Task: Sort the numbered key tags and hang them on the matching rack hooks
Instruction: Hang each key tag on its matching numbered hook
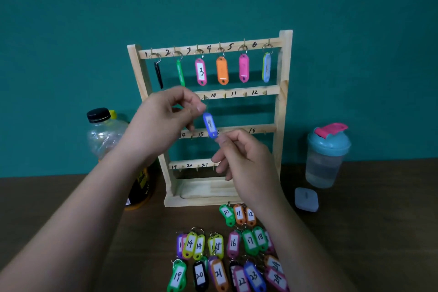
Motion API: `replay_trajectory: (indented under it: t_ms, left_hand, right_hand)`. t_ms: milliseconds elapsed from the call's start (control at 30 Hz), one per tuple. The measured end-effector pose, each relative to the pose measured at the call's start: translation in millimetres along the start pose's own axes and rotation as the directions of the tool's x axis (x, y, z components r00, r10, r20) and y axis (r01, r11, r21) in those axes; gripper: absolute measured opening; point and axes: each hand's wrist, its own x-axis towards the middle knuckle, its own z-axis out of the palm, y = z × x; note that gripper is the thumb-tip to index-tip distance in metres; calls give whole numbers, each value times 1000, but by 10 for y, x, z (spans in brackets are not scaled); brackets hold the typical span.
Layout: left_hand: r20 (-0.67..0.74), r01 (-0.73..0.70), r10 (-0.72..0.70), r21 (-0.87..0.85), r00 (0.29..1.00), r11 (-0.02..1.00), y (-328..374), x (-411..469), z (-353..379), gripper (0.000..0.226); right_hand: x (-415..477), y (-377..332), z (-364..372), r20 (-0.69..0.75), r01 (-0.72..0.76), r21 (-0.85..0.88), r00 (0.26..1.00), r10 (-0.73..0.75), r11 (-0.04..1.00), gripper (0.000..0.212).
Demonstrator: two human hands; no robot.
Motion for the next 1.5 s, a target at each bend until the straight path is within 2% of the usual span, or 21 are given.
replay_trajectory:
  t_ms: [267, 600, 767, 967, 1100, 1233, 1300, 1400, 1500]
  left_hand:
    - [-257, -78, 153, 283, 954, 956, 94, 145, 50, 8]
    - [-224, -94, 253, 546, 941, 832, 63, 241, 137, 5]
    - [-215, -107, 280, 583, 936, 805, 10, 180, 180, 4]
    - [-314, -161, 372, 535, 873, 829, -71, -131, 226, 14]
    - [-343, -134, 306, 445, 888, 886, -177, -371, 345, 10]
    - [-299, -21, 136, 359, 944, 933, -382, -569, 512, 12]
    - [-232, 38, 37, 312, 972, 949, -504, -668, 615, 13]
    - [-60, 112, -98, 297, 993, 948, -700, -795, 777, 11]
    - [107, 195, -245, 347, 964, 917, -892, -850, 913, 12]
  right_hand:
    - [-17, 24, 1, 28, 0, -46, 1000, 2, 999, 12]
    - [-25, 27, -90, 23, -1, -71, 1000, 3, 997, 15]
    - [-13, 69, -126, 4, 5, -113, 1000, -4, 994, 16]
    - [-7, 124, -193, -22, 2, -171, 1000, -6, 985, 16]
    - [-22, 147, -226, -22, 24, -249, 999, -30, 968, 16]
    - [-12, 228, -282, 5, 34, -408, 999, -35, 913, 16]
    - [-23, 318, -303, 52, 45, -540, 998, -21, 841, 14]
    - [-68, 441, -339, 163, 50, -687, 983, 86, 725, 4]
    - [-118, 530, -345, 220, 16, -777, 944, 248, 629, 15]
